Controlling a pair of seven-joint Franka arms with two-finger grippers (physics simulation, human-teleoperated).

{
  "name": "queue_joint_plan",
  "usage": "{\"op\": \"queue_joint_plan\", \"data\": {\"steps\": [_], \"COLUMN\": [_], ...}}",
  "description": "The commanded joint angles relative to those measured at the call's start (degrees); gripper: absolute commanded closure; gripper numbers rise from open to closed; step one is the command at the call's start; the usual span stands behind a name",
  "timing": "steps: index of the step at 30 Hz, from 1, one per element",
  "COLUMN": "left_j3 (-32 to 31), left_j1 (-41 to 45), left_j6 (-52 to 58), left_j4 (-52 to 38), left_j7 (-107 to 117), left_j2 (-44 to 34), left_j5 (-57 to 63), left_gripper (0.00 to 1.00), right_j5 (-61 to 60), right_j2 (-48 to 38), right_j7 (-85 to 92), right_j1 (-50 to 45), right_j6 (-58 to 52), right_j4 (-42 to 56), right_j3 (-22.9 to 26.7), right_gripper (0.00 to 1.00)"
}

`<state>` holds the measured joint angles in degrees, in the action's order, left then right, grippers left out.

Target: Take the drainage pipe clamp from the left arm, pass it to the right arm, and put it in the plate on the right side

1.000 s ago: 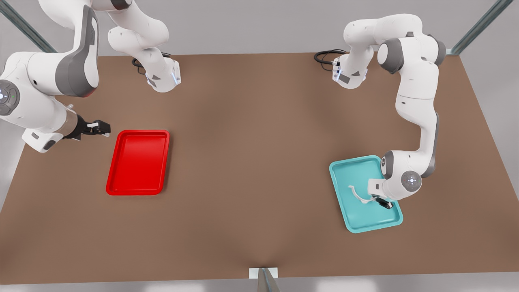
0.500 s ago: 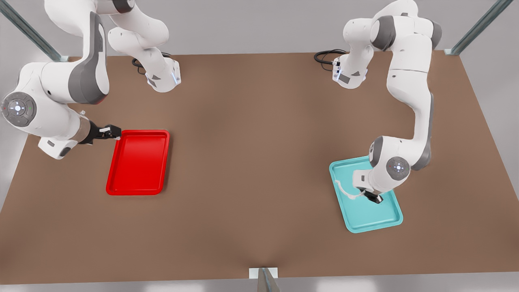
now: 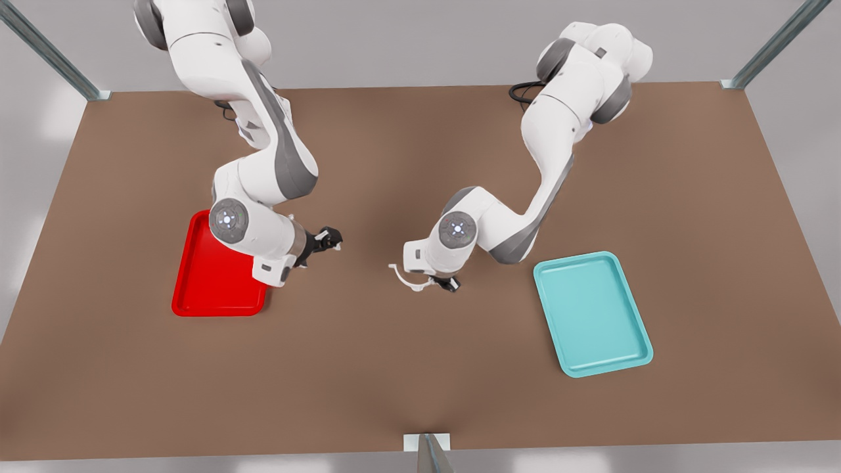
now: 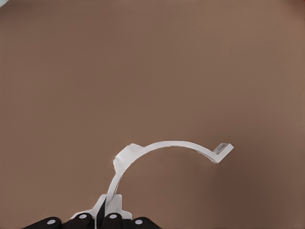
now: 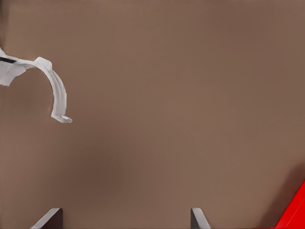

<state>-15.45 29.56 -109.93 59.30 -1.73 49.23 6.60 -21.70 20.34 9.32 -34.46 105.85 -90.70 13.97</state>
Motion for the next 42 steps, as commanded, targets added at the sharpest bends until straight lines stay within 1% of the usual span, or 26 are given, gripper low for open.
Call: {"op": "queue_joint_plan", "data": {"steps": [1,4,8,11,12,15,16,18,20,25,34,42], "left_j3": [0.2,0.0,-0.5,-0.4,-0.4,-0.4,-0.4,-0.4,-0.4,-0.5,-0.5,-0.5], "left_j1": [1.8,2.8,3.6,3.6,3.6,4.5,4.5,4.8,5.0,5.6,6.5,6.8], "left_j6": [5.4,5.8,6.0,9.5,9.0,6.7,5.8,3.8,3.4,2.4,1.6,0.8], "left_j4": [-2.6,-4.1,-3.8,-3.8,-3.8,-3.9,-3.9,-3.9,-3.9,-4.0,-3.9,-3.8], "left_j7": [43.2,45.2,41.9,28.5,27.2,29.7,30.9,33.0,33.8,36.0,36.9,38.0], "left_j2": [1.3,2.2,2.2,1.9,2.0,2.1,2.2,2.2,2.3,2.2,2.3,2.4], "left_j5": [0.0,0.0,0.1,0.1,0.2,0.0,-0.1,-0.1,-0.1,-0.2,-0.3,-0.3], "left_gripper": [0.79,0.79,0.79,0.79,0.79,0.79,0.79,0.79,0.79,0.79,0.79,0.79], "right_j5": [-3.1,-3.3,-3.3,-3.3,-3.3,-2.7,-2.6,-2.6,-2.6,-2.6,-2.7,-3.3], "right_j2": [0.2,-2.7,-5.1,-4.1,-3.3,-1.5,-1.4,-1.4,-2.0,-2.0,0.7,5.8], "right_j7": [1.0,1.3,5.9,6.2,6.2,7.6,14.4,21.6,23.1,33.2,34.1,33.9], "right_j1": [-0.6,-0.9,-1.1,-2.9,-3.4,-5.7,-5.7,-5.6,-5.7,-6.0,-7.3,-8.5], "right_j6": [14.0,23.8,28.1,29.4,29.7,33.0,33.3,33.3,33.4,33.9,36.6,38.6], "right_j4": [-1.8,-10.8,-16.7,-16.8,-16.7,-16.8,-16.9,-17.2,-18.0,-19.9,-20.3,-16.9], "right_j3": [0.0,-2.6,-3.2,-3.2,-3.2,-3.2,-3.2,-3.2,-3.2,-3.2,-3.2,-3.2], "right_gripper": [0.0,0.0,0.0,0.0,0.0,0.0,0.0,0.0,0.0,0.0,0.0,0.0]}}
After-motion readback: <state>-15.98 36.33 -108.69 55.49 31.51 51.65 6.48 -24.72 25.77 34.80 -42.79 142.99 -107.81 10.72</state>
